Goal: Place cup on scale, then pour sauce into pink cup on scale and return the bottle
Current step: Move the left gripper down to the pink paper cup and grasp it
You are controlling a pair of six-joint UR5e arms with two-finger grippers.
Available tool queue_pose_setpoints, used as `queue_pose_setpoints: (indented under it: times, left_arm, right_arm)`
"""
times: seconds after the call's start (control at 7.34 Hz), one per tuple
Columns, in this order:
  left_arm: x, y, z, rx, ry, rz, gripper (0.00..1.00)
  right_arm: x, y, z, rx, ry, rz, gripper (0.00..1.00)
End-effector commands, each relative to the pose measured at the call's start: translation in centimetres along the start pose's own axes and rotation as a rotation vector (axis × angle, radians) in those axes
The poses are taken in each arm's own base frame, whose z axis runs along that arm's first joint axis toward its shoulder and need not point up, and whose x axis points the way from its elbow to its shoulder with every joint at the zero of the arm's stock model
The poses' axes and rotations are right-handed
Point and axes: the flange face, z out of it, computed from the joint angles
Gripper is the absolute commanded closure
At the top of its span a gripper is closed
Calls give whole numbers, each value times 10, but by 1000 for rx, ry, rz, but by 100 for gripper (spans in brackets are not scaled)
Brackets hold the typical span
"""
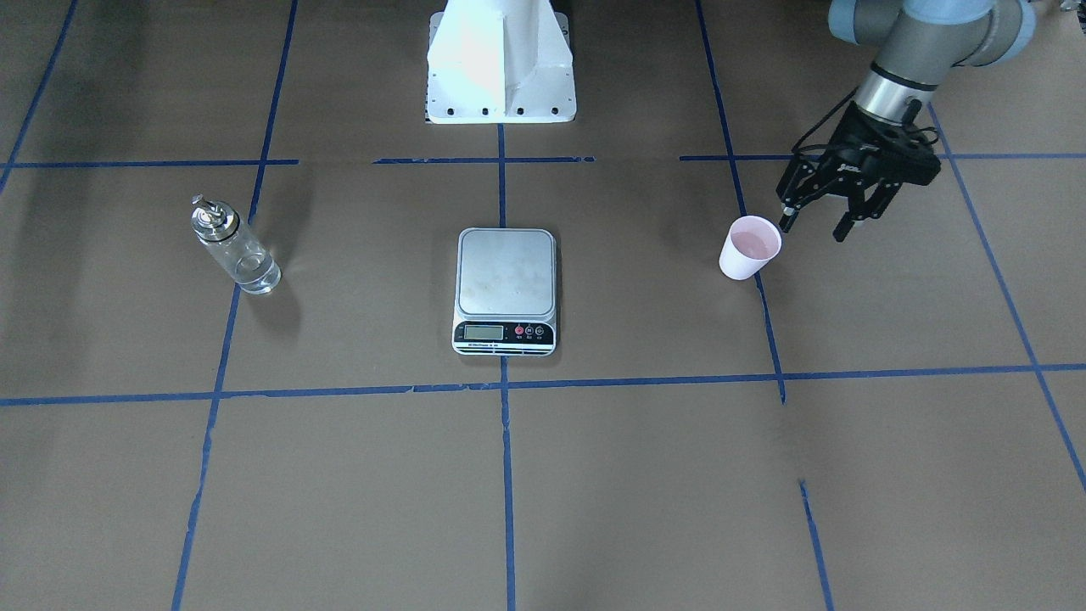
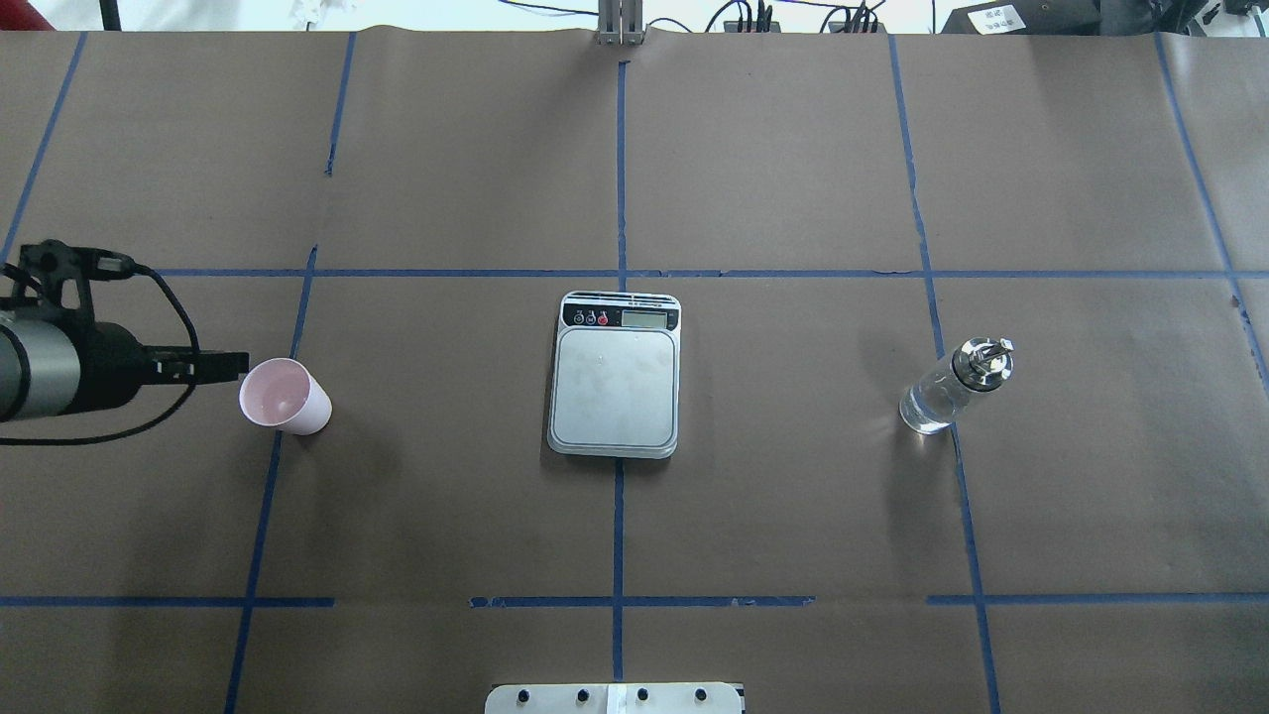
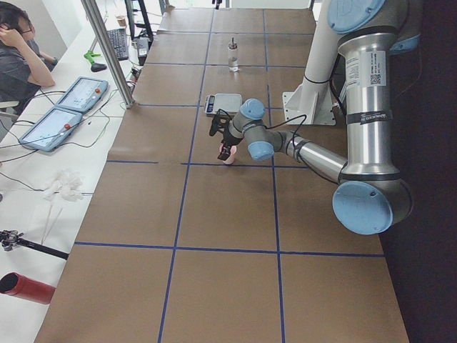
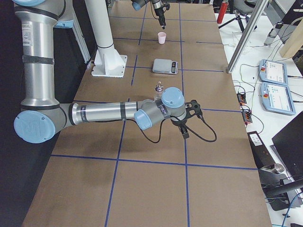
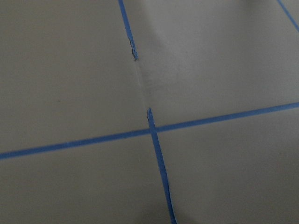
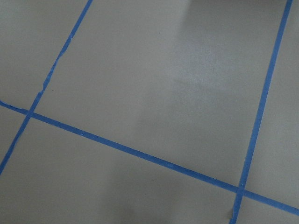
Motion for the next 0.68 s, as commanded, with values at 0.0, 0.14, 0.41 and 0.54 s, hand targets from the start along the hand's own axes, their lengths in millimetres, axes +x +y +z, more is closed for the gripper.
queue_pose_setpoints:
  times: [0.0,0.14,0.41,0.54]
  left_arm:
    - [9,25,17,-24,-41,-27,35]
    - [8,28,22,-31,-46,-24,37]
    - [12,27,22,-32,-39,-25,51]
    - [12,28,22,-33,-39,-25,71]
  right_arm:
    - [-1,0,-1,1,-1,0,0]
    - [-1,-1,-1,2,-1,-1,0]
    - [-1,-1,-1,2,-1,-1,0]
    - [0,1,0,-1,0,-1,0]
